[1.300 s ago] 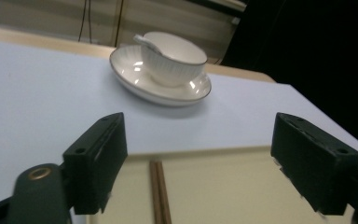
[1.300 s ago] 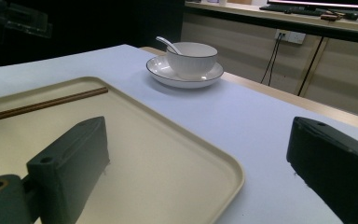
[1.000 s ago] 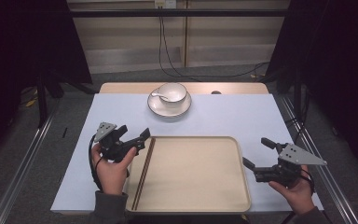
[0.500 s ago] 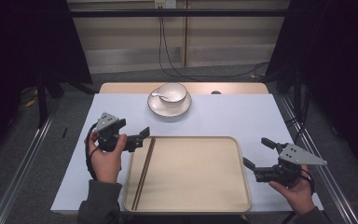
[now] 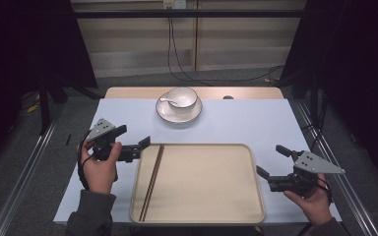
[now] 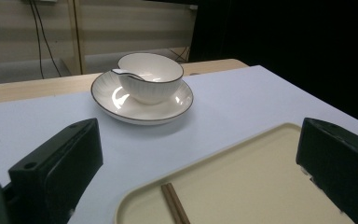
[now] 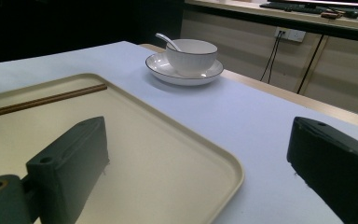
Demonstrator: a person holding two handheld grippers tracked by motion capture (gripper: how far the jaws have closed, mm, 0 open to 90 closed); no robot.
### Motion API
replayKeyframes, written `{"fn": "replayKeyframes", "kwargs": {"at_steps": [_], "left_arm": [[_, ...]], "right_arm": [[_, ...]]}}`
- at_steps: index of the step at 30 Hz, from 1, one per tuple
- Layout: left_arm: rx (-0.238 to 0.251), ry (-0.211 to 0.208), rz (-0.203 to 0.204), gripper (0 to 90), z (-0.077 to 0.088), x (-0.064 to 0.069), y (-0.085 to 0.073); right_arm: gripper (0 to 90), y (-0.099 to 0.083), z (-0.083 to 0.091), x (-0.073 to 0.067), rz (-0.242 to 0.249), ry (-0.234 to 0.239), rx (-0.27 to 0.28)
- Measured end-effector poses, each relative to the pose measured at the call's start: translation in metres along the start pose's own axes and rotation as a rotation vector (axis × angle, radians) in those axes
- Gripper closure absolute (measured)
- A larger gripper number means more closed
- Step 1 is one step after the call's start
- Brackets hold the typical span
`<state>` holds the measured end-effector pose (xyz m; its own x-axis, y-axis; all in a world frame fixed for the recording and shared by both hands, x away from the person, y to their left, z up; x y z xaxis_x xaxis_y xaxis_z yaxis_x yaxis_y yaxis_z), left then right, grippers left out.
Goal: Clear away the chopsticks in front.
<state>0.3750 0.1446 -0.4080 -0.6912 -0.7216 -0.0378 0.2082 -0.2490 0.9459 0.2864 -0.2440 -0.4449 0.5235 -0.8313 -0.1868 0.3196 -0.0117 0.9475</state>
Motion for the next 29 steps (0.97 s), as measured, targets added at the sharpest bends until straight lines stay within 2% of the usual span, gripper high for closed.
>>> {"fn": "replayKeyframes", "kwargs": {"at_steps": [5, 7, 21, 25, 27, 29], "left_arm": [[0.013, -0.004, 0.016, 0.2, 0.009, -0.005, -0.005], [0.009, 0.008, 0.007, 0.2, 0.013, -0.008, -0.008], [0.016, 0.011, 0.006, 0.9, 0.032, -0.014, -0.024], [0.015, 0.006, 0.005, 0.9, 0.035, -0.015, -0.027], [0.026, 0.002, 0.017, 0.9, 0.034, -0.014, -0.027], [0.014, 0.002, 0.002, 0.9, 0.033, -0.014, -0.029]], "right_arm": [[4.8, -0.001, 0.000, 0.000, 0.003, -0.003, -0.005], [4.8, -0.001, -0.001, 0.000, 0.004, -0.007, -0.004], [4.8, -0.002, -0.001, -0.001, 0.004, -0.005, -0.008], [4.8, -0.002, -0.002, -0.002, 0.004, -0.003, -0.011], [4.7, -0.002, -0.003, -0.002, 0.010, 0.000, -0.013], [4.7, -0.003, -0.004, -0.002, 0.000, -0.001, -0.016]]}}
Point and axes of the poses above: each handheld gripper's, and its own axes: z roughly backward along the jaws, y roughly out of its top, x roughly to its right, the point moved 9 cm from there along -z, roughly forward along the jaws, and after that the axes turned 14 degrees about -z, right-handed, at the moved point
